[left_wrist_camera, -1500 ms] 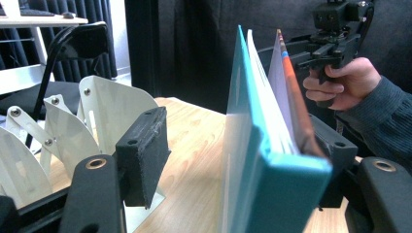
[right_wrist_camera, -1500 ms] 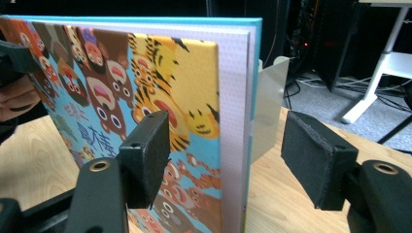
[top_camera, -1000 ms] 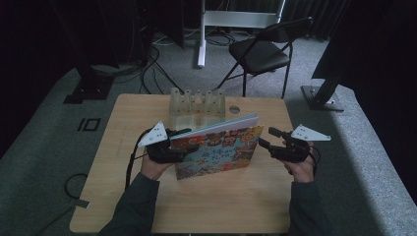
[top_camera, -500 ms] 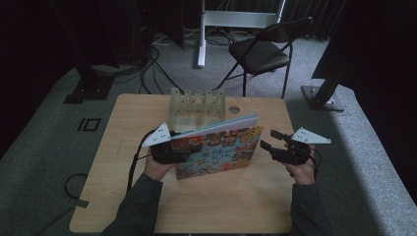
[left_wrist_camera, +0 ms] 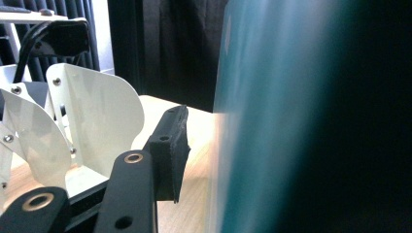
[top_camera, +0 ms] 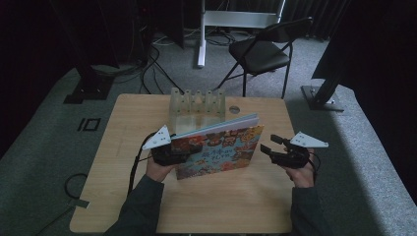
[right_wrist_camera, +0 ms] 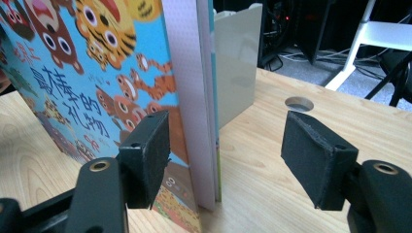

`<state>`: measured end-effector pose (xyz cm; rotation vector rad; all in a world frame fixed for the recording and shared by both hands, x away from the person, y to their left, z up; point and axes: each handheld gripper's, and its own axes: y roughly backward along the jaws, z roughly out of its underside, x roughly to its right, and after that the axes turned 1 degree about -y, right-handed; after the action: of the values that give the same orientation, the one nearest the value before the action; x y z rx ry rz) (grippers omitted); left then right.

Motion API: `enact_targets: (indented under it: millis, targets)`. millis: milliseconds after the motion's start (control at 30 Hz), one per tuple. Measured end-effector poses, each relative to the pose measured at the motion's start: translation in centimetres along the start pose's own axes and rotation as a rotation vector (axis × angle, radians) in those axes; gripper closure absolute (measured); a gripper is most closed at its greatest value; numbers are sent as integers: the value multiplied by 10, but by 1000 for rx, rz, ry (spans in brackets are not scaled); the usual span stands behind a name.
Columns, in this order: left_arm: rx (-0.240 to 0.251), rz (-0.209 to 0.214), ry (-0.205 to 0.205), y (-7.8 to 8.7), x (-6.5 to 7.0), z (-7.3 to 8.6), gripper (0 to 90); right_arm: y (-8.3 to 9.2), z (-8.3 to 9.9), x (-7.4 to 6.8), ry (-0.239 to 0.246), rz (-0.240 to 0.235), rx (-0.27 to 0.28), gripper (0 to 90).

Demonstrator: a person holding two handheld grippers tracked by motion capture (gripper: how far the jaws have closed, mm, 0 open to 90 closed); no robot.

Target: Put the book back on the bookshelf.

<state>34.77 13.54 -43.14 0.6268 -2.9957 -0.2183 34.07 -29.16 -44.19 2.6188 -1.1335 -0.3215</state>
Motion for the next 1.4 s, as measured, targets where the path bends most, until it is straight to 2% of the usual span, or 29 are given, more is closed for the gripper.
enact_targets:
  millis: [167,200,300,367,400,500,700,867,1000,1133,1233,1400]
  targets:
    - [2,19,-4,0,0,1,618,-1,4,1,-3,0,-4,344]
    - [-17,21,-31,1,2,2,679,-1,6,2,-8,2,-7,344]
    - [-26,6,-64,1,5,2,729,-1,7,2,-12,5,-10,345]
    - [-26,6,-64,1,5,2,738,-1,8,2,-12,5,-10,345]
    - [-31,3,-83,0,8,1,762,-1,8,3,-14,6,-10,345]
    - [-33,2,-94,0,11,1,798,-2,9,3,-13,10,-15,345]
    - [-20,-5,-86,-1,13,4,787,-4,14,4,-14,23,-31,345]
    - [3,-26,-72,-3,13,13,684,-6,21,6,-26,23,-48,345]
    - [27,-22,-55,-5,12,14,640,-6,26,8,-33,26,-63,345]
    - [37,-19,-45,-5,13,15,636,-5,29,10,-41,30,-68,345]
    - [77,-7,-25,-3,13,16,638,-5,31,10,-43,32,-68,345]
    - [72,-31,-44,-3,15,16,627,-5,33,12,-47,34,-71,345]
